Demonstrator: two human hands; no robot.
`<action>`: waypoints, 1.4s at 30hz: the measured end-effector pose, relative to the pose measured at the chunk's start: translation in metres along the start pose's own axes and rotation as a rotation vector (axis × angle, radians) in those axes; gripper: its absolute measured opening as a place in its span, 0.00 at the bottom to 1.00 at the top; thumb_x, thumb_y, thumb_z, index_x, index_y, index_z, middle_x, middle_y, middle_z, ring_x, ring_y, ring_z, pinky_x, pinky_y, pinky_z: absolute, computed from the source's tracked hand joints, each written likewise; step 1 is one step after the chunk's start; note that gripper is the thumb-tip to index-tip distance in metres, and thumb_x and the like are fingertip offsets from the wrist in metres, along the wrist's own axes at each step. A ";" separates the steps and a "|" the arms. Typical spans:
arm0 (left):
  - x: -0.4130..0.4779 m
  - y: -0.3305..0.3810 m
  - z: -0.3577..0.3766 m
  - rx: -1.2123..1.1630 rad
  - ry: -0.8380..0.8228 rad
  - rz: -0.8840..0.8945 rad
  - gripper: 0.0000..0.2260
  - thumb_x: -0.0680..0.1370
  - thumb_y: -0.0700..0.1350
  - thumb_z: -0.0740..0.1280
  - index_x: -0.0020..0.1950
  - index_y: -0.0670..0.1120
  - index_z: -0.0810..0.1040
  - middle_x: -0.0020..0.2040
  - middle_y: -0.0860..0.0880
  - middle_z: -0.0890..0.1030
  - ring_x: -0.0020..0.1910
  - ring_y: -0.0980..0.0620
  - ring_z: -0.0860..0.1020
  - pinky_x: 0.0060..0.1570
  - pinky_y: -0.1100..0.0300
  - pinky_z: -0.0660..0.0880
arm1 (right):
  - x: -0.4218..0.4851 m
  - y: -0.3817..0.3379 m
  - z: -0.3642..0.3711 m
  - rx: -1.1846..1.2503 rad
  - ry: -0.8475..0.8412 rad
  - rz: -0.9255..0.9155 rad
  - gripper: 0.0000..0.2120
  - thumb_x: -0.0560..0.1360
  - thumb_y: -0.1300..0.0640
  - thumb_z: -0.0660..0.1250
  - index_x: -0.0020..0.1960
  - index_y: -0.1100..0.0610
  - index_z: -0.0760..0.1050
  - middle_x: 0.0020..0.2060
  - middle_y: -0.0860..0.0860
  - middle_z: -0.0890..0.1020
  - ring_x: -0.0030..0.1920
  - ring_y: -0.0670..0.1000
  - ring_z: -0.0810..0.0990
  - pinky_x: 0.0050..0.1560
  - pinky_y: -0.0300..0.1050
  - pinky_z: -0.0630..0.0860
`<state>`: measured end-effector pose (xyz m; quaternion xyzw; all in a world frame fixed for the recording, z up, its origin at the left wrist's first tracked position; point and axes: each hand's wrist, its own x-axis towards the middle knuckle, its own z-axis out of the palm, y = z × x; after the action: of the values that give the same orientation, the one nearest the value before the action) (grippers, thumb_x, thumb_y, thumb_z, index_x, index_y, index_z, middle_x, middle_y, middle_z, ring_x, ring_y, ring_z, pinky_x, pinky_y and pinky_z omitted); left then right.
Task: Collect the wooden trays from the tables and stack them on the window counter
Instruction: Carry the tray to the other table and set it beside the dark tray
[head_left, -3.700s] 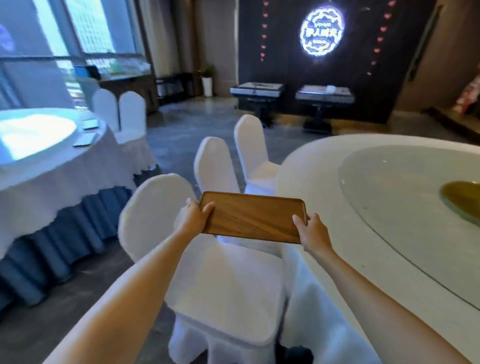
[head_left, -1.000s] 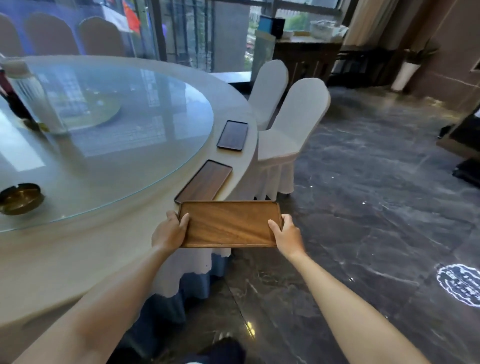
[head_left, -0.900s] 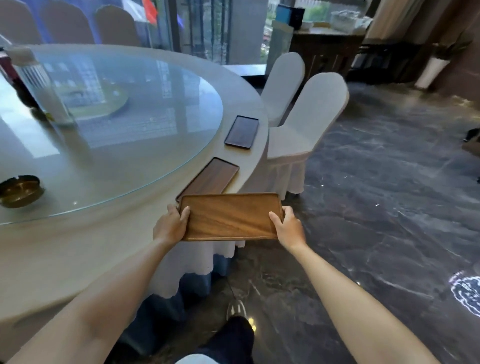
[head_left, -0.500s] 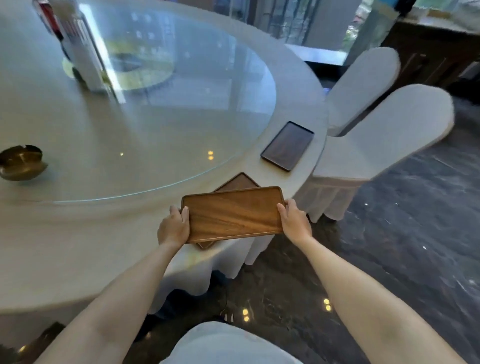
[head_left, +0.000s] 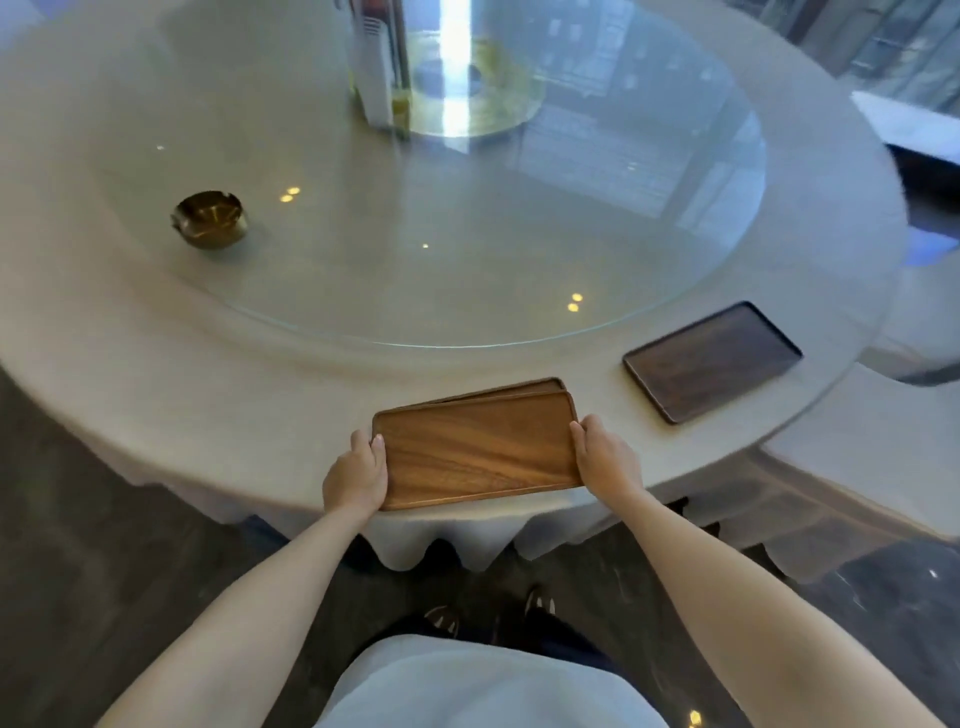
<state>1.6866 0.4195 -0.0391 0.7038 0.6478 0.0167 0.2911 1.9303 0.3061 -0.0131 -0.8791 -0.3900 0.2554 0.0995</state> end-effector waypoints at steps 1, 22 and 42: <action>-0.005 0.004 0.002 0.009 0.016 -0.039 0.19 0.83 0.48 0.47 0.60 0.36 0.67 0.52 0.35 0.79 0.51 0.36 0.78 0.43 0.51 0.68 | 0.005 0.004 -0.004 -0.025 -0.023 -0.049 0.18 0.81 0.48 0.47 0.52 0.59 0.69 0.42 0.56 0.80 0.43 0.58 0.80 0.47 0.55 0.77; -0.003 0.029 0.010 0.105 0.008 -0.302 0.16 0.83 0.48 0.45 0.61 0.40 0.66 0.52 0.38 0.79 0.45 0.41 0.75 0.42 0.52 0.68 | 0.068 0.013 -0.013 -0.157 -0.290 -0.253 0.14 0.82 0.52 0.45 0.51 0.59 0.66 0.47 0.64 0.81 0.48 0.64 0.80 0.43 0.51 0.72; 0.007 0.026 0.006 0.203 -0.018 -0.143 0.16 0.83 0.47 0.45 0.61 0.40 0.66 0.52 0.40 0.79 0.46 0.41 0.76 0.41 0.52 0.69 | 0.068 0.009 -0.010 -0.249 -0.186 -0.190 0.19 0.82 0.52 0.45 0.54 0.62 0.70 0.51 0.63 0.80 0.51 0.63 0.79 0.50 0.54 0.74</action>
<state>1.7139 0.4241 -0.0357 0.6819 0.6920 -0.0761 0.2245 1.9798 0.3499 -0.0331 -0.8165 -0.5073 0.2748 -0.0227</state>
